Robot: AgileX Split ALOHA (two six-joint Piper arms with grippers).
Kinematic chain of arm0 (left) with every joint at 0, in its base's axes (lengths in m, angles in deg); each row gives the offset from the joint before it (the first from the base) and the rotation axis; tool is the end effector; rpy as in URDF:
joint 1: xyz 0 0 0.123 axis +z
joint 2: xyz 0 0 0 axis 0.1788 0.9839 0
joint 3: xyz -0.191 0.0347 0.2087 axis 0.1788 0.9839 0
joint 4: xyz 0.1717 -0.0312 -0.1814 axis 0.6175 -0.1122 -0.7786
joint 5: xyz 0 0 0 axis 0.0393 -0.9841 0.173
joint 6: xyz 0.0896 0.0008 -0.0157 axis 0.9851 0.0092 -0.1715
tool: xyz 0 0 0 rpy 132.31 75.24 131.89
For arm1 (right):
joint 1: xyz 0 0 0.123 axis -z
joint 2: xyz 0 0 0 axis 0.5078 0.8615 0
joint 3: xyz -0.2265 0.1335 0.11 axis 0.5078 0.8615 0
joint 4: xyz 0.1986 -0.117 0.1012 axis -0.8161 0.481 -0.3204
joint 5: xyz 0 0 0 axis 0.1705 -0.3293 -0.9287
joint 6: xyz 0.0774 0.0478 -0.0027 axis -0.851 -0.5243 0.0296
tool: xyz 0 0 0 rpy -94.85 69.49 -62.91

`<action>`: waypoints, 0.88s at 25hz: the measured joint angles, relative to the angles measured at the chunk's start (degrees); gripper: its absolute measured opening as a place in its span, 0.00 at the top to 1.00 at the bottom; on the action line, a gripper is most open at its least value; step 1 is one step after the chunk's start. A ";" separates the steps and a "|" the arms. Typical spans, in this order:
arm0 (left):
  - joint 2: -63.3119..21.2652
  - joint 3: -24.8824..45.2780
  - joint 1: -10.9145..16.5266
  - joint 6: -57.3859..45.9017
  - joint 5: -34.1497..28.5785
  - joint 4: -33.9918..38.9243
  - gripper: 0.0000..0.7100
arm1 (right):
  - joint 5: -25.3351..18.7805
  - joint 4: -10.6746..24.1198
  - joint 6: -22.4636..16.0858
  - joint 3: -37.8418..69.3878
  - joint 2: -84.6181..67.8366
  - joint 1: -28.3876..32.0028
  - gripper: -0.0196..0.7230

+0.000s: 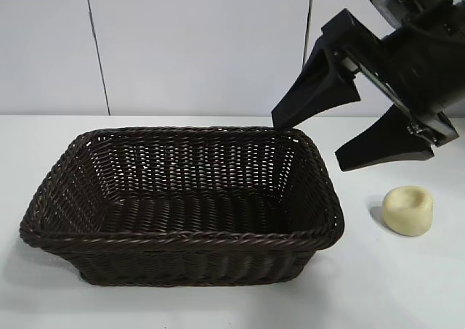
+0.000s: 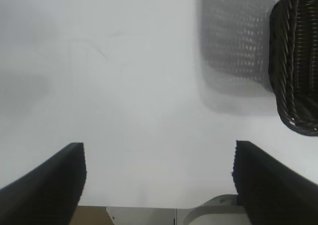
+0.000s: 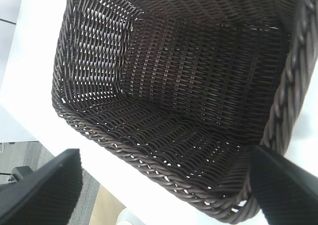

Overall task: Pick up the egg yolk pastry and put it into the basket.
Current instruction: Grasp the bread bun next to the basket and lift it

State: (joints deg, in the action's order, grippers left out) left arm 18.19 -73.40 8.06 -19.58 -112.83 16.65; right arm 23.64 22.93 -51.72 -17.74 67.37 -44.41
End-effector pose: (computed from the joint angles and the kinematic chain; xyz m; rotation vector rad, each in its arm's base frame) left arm 0.1653 -0.0055 0.3382 0.0926 2.7306 0.0123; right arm 0.2490 0.1122 0.2338 -0.2875 2.5515 0.8948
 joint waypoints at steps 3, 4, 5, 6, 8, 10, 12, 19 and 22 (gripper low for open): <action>-8.03 5.00 0.00 0.00 0.81 0.00 0.17 | 0.00 0.00 0.00 0.00 0.00 0.00 0.09; -10.63 6.77 0.00 0.00 0.98 0.00 0.17 | 0.00 0.00 0.00 0.00 0.00 0.00 0.09; -12.72 8.31 0.00 0.00 1.12 0.00 0.17 | 0.00 0.00 0.00 0.00 0.00 0.00 0.09; -15.16 10.24 0.00 0.00 1.32 0.00 0.17 | 0.00 0.00 0.00 0.00 0.00 0.00 0.09; -19.78 14.40 0.00 0.00 1.44 0.00 0.17 | 0.00 0.00 0.00 0.00 0.00 0.00 0.09; -23.71 18.41 0.00 0.00 1.76 0.00 0.17 | 0.00 0.00 0.00 0.00 0.00 0.00 0.09; -27.29 22.46 0.00 0.00 2.21 0.00 0.17 | 0.00 0.00 0.00 0.00 0.00 0.00 0.09; -35.54 28.87 0.00 -0.14 6.31 -0.64 0.17 | 0.00 0.00 0.00 0.00 0.00 0.00 0.09; -36.04 29.10 0.00 -0.14 6.61 -0.64 0.17 | 0.00 0.00 0.00 0.00 0.00 0.00 0.09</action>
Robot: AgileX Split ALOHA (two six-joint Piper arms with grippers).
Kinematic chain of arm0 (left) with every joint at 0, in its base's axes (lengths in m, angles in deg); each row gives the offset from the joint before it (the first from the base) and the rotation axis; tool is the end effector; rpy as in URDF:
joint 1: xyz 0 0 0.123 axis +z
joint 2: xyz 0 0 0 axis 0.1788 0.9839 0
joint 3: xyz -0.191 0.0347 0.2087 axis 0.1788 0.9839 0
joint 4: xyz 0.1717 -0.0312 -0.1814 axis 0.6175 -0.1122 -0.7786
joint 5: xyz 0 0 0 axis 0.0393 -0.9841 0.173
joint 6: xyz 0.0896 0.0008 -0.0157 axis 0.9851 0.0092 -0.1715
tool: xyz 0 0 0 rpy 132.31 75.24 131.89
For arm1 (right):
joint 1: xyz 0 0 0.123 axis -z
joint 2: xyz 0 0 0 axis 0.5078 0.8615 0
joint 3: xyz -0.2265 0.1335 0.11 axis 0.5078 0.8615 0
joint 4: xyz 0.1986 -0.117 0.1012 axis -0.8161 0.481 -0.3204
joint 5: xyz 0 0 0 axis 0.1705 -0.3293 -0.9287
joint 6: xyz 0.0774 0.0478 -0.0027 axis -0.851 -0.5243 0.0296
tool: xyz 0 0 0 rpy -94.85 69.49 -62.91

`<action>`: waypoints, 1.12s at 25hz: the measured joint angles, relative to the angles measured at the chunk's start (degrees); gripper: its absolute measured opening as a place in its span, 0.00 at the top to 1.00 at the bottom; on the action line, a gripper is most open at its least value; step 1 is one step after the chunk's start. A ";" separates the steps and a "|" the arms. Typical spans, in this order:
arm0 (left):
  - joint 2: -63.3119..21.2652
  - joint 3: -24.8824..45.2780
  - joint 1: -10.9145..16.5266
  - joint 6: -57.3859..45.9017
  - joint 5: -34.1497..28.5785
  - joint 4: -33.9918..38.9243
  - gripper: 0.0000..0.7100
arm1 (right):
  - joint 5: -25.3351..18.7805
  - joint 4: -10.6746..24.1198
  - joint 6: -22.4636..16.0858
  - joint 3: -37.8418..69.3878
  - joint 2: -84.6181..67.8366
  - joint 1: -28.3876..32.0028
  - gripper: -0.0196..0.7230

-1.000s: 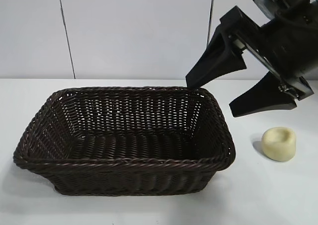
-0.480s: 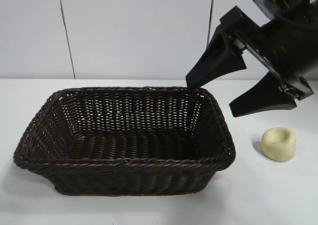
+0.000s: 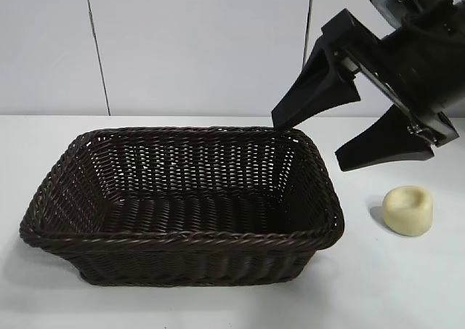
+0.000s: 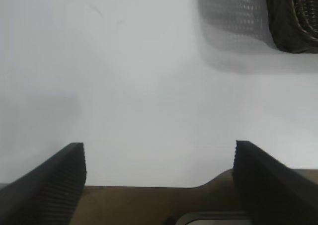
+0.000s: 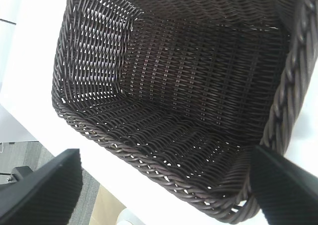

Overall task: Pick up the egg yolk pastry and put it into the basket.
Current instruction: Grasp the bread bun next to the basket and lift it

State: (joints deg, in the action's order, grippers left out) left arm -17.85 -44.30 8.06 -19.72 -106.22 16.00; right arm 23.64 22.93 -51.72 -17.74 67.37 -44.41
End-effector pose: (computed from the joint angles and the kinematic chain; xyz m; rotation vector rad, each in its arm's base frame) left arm 0.0478 -0.0019 0.2590 0.0797 2.4945 -0.0060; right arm 0.2490 0.1122 0.2338 -0.2875 2.5515 0.8948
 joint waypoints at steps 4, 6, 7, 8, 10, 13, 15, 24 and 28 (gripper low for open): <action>0.00 0.02 0.00 0.00 0.17 0.00 0.17 | 0.00 0.00 0.00 0.00 0.00 0.00 0.09; -0.12 0.02 0.00 0.00 0.17 0.00 0.17 | 0.00 -0.21 0.00 0.00 0.00 0.00 0.09; -0.49 0.02 0.00 0.00 0.17 0.00 0.17 | -0.05 -0.35 0.00 0.00 0.00 0.00 0.09; -1.02 0.02 0.00 0.00 0.17 0.00 0.17 | -0.25 -0.40 -0.18 0.00 0.00 0.00 0.09; -3.53 0.02 0.00 0.00 0.17 0.00 0.17 | -1.05 -0.40 -0.97 0.00 0.00 0.00 0.09; -9.87 0.02 0.00 0.00 0.17 0.00 0.17 | -2.02 -0.40 -1.44 -0.14 0.00 0.00 0.09; -14.59 0.02 0.00 0.00 0.12 0.00 0.17 | -2.69 -0.03 -2.32 -1.13 0.00 0.00 0.09; -22.14 0.02 0.00 0.00 -0.38 -0.30 0.17 | -4.98 18.03 -18.78 -12.40 0.54 0.00 0.09; -22.14 0.02 0.00 0.00 -0.38 -0.30 0.17 | -7.80 31.88 -26.22 -14.93 0.54 0.00 0.09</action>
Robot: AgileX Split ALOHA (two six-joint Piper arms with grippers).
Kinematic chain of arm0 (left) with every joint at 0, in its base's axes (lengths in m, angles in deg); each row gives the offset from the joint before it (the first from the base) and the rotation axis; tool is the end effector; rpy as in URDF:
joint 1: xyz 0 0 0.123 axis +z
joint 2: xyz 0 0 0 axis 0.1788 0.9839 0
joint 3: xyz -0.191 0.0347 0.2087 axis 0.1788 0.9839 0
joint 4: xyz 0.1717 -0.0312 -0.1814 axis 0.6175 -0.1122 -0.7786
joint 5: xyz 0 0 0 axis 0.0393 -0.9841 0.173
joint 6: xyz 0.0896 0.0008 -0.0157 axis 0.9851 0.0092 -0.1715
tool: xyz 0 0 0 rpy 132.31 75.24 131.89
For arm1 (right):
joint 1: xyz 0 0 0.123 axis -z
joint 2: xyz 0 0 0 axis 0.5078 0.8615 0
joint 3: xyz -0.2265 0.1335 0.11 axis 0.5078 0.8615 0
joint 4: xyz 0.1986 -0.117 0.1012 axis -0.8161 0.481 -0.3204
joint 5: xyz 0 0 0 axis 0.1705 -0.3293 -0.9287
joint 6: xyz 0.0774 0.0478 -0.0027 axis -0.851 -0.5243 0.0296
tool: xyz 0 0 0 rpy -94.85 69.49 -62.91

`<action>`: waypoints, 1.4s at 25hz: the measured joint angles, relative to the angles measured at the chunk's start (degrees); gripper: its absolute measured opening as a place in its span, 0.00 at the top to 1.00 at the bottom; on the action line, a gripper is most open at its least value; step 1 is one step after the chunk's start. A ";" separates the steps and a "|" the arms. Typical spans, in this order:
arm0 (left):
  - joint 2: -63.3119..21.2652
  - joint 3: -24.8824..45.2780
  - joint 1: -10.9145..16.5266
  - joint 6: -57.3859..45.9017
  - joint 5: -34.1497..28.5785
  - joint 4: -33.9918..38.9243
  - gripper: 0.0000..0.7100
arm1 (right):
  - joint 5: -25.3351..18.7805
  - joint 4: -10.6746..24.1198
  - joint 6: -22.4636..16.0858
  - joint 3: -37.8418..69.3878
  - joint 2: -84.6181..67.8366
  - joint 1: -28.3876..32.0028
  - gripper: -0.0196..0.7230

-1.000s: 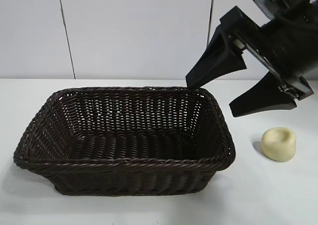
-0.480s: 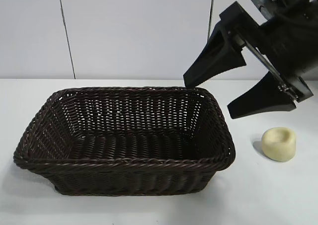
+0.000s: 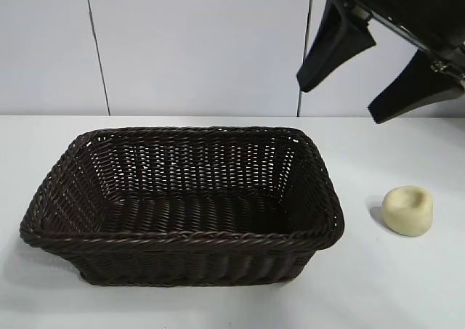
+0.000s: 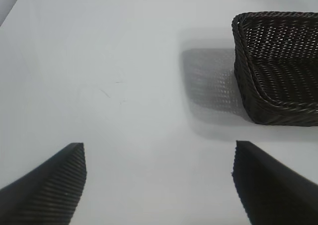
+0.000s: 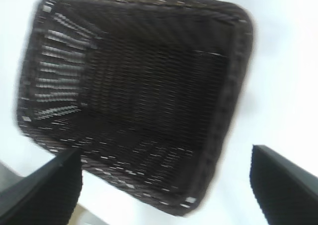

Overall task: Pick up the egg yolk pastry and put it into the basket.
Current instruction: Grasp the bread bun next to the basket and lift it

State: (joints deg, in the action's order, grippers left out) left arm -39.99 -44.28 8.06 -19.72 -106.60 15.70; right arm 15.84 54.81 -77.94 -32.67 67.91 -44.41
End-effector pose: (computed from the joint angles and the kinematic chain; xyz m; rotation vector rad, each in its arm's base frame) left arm -0.0072 -0.0002 0.2664 0.0680 2.1153 -0.0149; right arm 0.2745 0.0964 0.2807 -0.2967 2.6598 0.5186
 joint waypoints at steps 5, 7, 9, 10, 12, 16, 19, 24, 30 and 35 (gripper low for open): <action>0.00 0.00 0.00 0.00 0.00 0.00 0.17 | -1.46 7.35 -4.62 -0.19 0.02 4.63 0.09; 0.00 0.00 0.00 0.00 0.05 0.00 0.17 | -1.47 7.72 -4.78 -0.19 0.02 7.95 0.09; 0.00 0.00 0.00 0.00 0.05 0.00 0.17 | -1.47 8.02 -4.78 -0.19 0.26 11.23 0.09; 0.00 0.00 0.00 0.00 0.05 0.30 0.17 | -1.47 8.06 -4.78 -0.19 0.54 12.76 0.09; 0.00 0.00 0.00 0.00 0.05 0.30 0.17 | -1.47 8.25 -4.59 -0.19 1.60 14.56 0.09; 0.00 0.00 0.00 0.00 0.05 0.00 0.17 | -1.10 8.18 -3.92 -0.25 4.84 14.69 0.09; 0.00 0.00 0.00 0.00 0.05 0.00 0.17 | 0.68 8.12 -3.92 -0.48 8.27 14.69 0.09; 0.00 0.00 0.00 0.00 0.05 0.00 0.17 | 4.47 8.06 -3.97 -0.48 15.54 14.69 0.09; 0.00 0.00 0.00 0.00 0.05 0.00 0.17 | 10.78 7.95 -5.02 -0.48 22.77 14.69 0.09; 0.00 0.00 0.00 0.00 0.05 0.00 0.17 | 13.63 7.29 -5.25 -0.48 25.98 14.69 0.10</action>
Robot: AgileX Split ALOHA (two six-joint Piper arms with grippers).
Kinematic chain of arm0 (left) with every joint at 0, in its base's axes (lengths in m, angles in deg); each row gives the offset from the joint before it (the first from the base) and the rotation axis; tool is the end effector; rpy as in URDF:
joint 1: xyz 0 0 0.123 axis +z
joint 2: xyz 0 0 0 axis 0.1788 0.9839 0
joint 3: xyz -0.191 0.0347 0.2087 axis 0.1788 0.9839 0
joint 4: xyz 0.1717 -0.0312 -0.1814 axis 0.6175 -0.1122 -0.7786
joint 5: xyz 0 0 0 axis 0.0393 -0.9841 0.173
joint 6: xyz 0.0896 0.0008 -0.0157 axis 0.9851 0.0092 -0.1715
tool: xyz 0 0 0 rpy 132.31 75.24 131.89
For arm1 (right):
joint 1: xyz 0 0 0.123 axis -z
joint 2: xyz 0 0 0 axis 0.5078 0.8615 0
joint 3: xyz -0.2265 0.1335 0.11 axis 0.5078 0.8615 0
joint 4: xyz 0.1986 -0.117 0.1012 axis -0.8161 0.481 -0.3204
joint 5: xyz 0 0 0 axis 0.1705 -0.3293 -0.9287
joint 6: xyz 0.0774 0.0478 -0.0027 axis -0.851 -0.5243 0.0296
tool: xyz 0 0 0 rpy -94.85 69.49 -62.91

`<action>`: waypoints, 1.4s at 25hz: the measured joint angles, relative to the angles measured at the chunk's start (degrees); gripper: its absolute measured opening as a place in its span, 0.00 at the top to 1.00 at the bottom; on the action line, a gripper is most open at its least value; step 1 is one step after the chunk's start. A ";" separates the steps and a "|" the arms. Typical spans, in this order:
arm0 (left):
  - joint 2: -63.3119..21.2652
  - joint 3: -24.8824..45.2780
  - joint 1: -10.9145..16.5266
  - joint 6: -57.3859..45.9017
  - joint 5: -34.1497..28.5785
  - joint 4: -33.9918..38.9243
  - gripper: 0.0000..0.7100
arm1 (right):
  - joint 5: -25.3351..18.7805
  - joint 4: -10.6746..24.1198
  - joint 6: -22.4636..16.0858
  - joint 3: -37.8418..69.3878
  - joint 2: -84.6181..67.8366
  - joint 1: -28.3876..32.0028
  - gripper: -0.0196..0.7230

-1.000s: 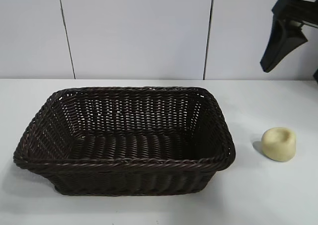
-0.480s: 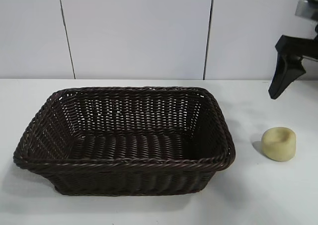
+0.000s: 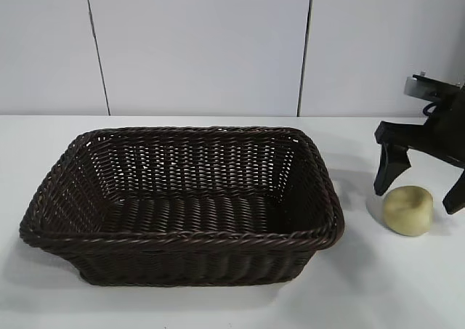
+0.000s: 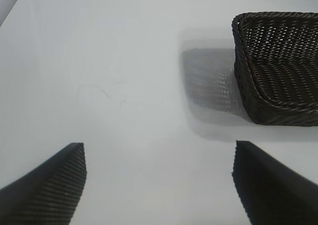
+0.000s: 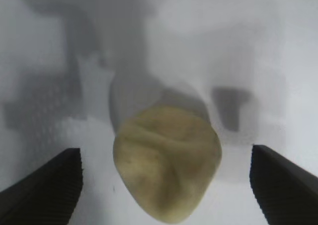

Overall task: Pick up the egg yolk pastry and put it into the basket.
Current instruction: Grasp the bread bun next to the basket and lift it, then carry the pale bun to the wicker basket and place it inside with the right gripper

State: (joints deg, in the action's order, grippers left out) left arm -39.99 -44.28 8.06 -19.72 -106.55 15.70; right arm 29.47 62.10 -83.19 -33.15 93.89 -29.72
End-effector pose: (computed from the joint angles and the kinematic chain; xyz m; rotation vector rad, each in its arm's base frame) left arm -0.0072 -0.0002 0.2664 0.0679 2.1144 -0.0149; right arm 0.3506 0.0100 0.1392 0.1959 2.8875 0.2597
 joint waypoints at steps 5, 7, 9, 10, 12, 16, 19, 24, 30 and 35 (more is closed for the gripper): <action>0.00 0.00 0.00 0.00 0.00 0.00 0.17 | 0.21 -0.12 -0.99 -0.14 0.15 0.00 0.55; 0.00 0.00 0.00 0.00 0.00 0.00 0.17 | 0.03 -0.12 -1.16 -0.14 0.15 0.00 0.75; 0.00 0.00 0.00 0.00 0.00 0.00 0.17 | -0.47 -0.13 -1.24 -0.19 0.15 0.00 0.87; 0.00 0.00 0.00 0.00 0.00 0.00 0.17 | -1.11 -0.13 -1.24 -0.19 0.15 0.00 0.90; 0.00 0.00 0.00 0.00 0.00 0.00 0.17 | -2.10 -0.13 -1.24 -0.19 -0.13 0.00 0.92; 0.00 0.00 0.00 0.00 0.00 0.00 0.17 | -7.24 -0.13 -1.24 -1.59 -3.51 0.00 0.93; 0.00 0.00 0.00 0.00 0.00 0.00 0.17 | -14.17 -0.13 -1.24 -5.32 -8.11 0.00 0.93; 0.00 0.00 0.00 0.00 0.00 0.00 0.17 | -19.81 -1.23 -1.24 -12.13 -15.21 0.00 0.94; 0.00 0.00 0.00 0.00 0.00 0.00 0.17 | -21.25 -6.07 -1.24 -13.29 -17.20 -0.40 0.94; 0.00 0.00 0.00 0.00 0.00 0.00 0.17 | -19.45 -6.89 -1.24 -13.29 -17.12 -7.23 0.94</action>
State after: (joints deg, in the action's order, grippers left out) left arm -39.99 -44.28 8.06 -19.72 -106.55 15.70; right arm 10.02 55.21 -84.44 -46.44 76.77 -36.96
